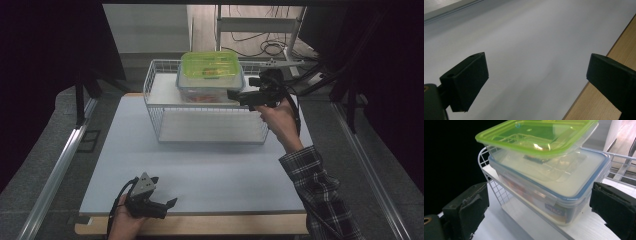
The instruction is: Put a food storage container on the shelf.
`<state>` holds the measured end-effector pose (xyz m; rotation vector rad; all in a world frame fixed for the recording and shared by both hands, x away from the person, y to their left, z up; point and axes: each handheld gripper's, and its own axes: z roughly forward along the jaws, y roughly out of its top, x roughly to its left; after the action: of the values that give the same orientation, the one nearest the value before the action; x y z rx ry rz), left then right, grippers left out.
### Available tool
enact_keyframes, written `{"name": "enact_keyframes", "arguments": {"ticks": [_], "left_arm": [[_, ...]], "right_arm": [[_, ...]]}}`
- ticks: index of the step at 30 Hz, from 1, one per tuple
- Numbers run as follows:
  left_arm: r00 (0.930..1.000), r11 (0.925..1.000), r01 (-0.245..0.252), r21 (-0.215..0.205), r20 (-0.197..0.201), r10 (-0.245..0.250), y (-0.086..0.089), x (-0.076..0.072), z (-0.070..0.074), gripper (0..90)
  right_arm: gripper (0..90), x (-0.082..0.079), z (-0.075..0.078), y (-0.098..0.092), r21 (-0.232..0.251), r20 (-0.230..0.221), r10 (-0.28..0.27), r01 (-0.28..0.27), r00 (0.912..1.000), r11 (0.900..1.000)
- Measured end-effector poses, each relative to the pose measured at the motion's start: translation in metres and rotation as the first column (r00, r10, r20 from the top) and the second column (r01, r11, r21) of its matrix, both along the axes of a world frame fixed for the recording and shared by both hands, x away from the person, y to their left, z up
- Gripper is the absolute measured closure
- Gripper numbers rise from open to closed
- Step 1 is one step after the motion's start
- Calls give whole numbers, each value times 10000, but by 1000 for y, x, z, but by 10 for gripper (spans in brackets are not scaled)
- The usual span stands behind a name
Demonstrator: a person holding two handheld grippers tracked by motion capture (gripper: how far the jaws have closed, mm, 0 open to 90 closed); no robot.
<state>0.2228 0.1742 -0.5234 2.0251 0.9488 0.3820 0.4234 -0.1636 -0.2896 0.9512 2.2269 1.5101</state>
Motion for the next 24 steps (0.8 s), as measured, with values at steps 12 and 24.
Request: {"name": "enact_keyframes", "arguments": {"ticks": [12, 24], "left_arm": [[10000, 10000, 24, 8, -8, -24, 0, 0, 0, 41], [10000, 10000, 29, 11, 2, -29, -1, 0, 0, 41]], "right_arm": [[25, -14, -11, -3, -108, 35, 198, -197, 9998, 9997], [5, -27, -23, -6, -558, 233, 290, -277, 9993, 9981]]}}
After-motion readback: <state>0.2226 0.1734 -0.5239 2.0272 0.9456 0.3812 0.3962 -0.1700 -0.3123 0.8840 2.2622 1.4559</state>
